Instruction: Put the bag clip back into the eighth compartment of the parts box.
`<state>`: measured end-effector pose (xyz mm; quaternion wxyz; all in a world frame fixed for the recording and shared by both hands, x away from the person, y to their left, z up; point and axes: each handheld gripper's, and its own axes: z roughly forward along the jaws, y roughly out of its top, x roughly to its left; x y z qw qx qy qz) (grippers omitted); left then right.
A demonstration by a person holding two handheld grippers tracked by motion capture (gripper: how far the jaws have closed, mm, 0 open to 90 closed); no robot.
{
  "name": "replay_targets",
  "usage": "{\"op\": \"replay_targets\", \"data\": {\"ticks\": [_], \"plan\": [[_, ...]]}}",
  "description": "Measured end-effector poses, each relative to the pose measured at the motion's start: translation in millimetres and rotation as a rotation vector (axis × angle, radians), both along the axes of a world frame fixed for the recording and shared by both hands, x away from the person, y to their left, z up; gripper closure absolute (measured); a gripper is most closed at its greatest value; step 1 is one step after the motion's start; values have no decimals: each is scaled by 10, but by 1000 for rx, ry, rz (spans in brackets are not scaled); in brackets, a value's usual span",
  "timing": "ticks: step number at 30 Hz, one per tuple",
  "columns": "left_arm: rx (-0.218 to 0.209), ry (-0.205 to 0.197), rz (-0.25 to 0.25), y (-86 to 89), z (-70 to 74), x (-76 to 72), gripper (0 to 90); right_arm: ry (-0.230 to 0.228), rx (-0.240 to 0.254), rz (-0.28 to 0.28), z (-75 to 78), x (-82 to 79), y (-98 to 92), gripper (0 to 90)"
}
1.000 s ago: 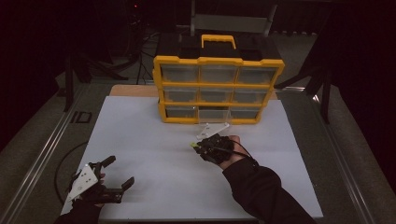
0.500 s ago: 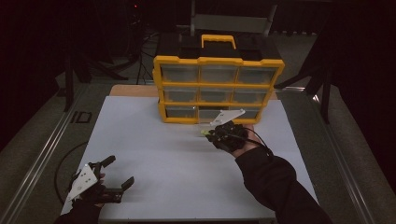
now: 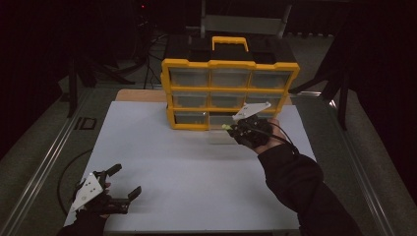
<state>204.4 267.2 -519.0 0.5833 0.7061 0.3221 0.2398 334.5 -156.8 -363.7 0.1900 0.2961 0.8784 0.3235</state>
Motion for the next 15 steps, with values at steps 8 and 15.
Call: {"op": "replay_targets", "data": {"ticks": [8,15], "plan": [[-2,0,0,1,1,1,0,-6,-2,-36,48,174,-96,784],[-2,0,-3,1,0,1,0,-11,-8,-38,54,301,-134,784]]}}
